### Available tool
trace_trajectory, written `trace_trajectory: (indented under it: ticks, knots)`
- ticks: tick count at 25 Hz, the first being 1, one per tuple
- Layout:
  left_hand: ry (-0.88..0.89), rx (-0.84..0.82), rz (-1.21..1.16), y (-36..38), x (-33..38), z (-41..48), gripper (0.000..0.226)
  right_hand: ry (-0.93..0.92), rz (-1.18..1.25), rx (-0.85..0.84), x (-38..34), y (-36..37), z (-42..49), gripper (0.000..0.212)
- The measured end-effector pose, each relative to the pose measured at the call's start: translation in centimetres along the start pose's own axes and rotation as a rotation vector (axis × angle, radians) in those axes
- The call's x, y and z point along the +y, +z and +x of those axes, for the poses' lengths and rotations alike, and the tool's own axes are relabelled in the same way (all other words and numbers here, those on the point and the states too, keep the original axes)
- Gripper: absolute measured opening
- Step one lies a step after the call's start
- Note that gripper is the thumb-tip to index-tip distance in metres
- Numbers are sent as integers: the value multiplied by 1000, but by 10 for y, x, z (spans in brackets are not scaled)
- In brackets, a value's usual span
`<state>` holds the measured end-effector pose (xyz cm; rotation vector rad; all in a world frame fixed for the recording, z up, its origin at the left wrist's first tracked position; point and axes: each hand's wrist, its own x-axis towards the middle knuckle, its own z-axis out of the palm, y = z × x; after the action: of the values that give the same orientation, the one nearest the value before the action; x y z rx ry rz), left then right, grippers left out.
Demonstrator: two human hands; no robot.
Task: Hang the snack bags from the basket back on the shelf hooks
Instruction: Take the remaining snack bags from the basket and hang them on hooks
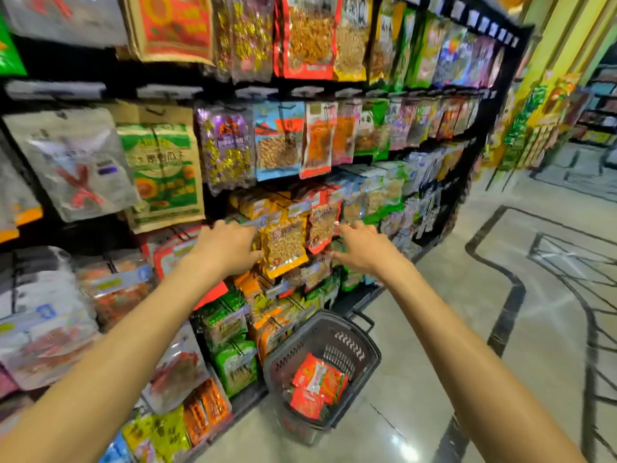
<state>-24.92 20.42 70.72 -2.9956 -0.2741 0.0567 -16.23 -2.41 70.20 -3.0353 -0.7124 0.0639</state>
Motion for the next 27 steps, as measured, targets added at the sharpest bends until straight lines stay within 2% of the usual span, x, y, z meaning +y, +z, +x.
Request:
trace_trajectory:
  ticks: [13,17,21,27]
  knots:
    - [-131,-158,-178,86,84,172,59,-119,-38,-213,122,82,159,62]
    - [-196,-230,-217,123,100,201,60,-172,-49,-306,150,130,208,66]
    - [-320,-321,-272,164,126,229,48,-250,-57,-428,181,186,256,60]
    - [-497,-507,-408,266,182,247,45,-455,-134,-617,216,274,320,63]
